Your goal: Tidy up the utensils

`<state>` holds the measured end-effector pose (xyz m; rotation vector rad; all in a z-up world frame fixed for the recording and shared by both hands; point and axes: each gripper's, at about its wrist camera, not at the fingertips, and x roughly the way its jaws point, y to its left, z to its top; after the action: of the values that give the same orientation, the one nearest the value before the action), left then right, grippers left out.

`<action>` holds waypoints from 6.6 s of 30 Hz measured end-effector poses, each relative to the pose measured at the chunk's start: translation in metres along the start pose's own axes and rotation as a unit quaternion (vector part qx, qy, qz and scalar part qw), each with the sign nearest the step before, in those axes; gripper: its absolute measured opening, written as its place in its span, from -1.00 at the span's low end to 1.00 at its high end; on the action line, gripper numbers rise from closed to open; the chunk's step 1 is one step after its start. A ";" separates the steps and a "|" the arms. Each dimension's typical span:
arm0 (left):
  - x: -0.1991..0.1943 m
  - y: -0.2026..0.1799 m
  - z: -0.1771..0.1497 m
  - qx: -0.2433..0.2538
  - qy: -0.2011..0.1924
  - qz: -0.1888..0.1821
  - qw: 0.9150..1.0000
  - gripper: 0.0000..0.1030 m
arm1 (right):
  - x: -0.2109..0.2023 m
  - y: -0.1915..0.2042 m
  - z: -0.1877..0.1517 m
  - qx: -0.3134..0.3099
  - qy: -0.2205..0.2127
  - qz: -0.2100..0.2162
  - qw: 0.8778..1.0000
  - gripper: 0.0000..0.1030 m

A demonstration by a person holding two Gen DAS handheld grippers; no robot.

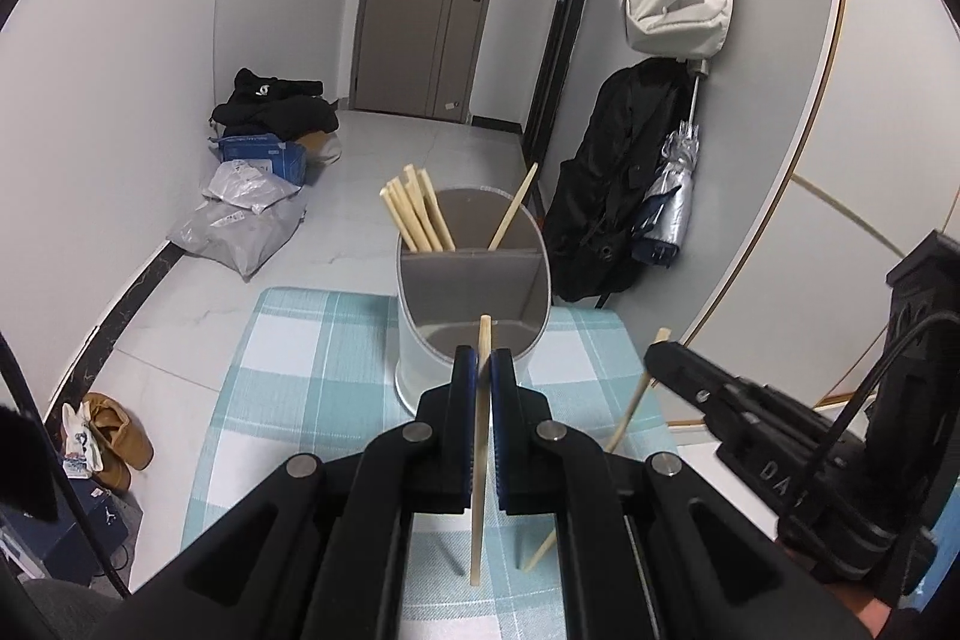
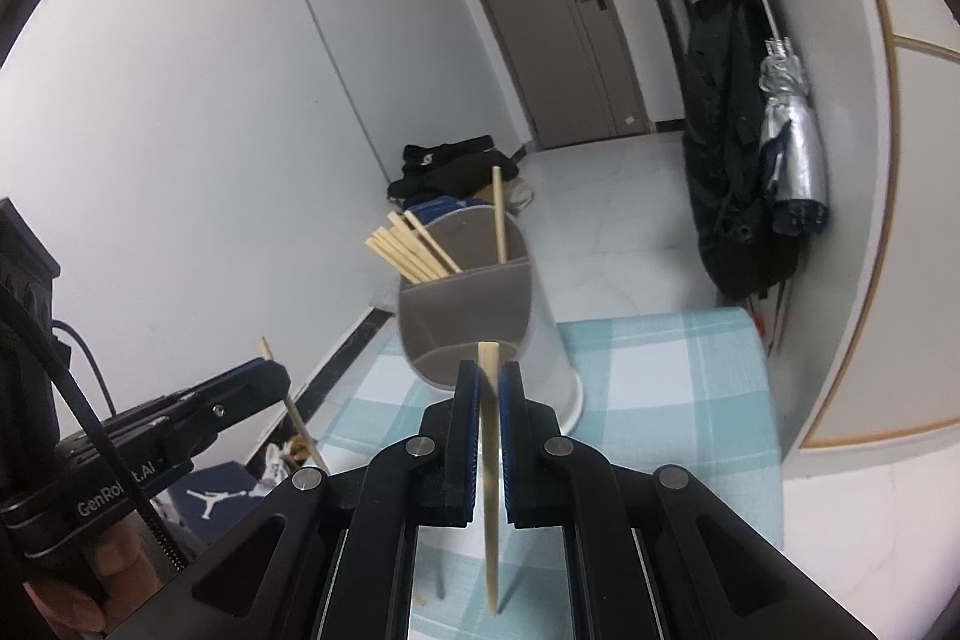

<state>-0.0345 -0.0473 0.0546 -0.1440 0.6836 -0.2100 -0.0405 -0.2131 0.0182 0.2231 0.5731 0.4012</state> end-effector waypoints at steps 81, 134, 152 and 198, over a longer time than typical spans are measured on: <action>0.083 0.057 0.108 -0.066 -0.057 -0.108 0.990 -0.97 | 0.117 0.046 0.116 -0.197 -0.024 0.000 0.980 -0.89; -0.042 0.039 0.054 -0.008 -0.130 0.073 0.989 0.96 | -0.042 0.046 0.029 -0.060 -0.117 -0.047 0.990 0.82; -0.019 0.047 0.022 -0.008 -0.127 0.090 0.988 0.97 | -0.040 0.042 0.001 -0.081 -0.125 -0.102 0.984 1.00; -0.019 0.054 0.018 -0.016 -0.105 0.086 0.991 0.97 | -0.033 0.045 -0.002 -0.073 -0.117 -0.121 0.983 1.00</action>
<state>-0.0293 0.0109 0.0693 -0.1347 0.4864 -0.0177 -0.0806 -0.1869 0.0467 0.0578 0.3320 0.1767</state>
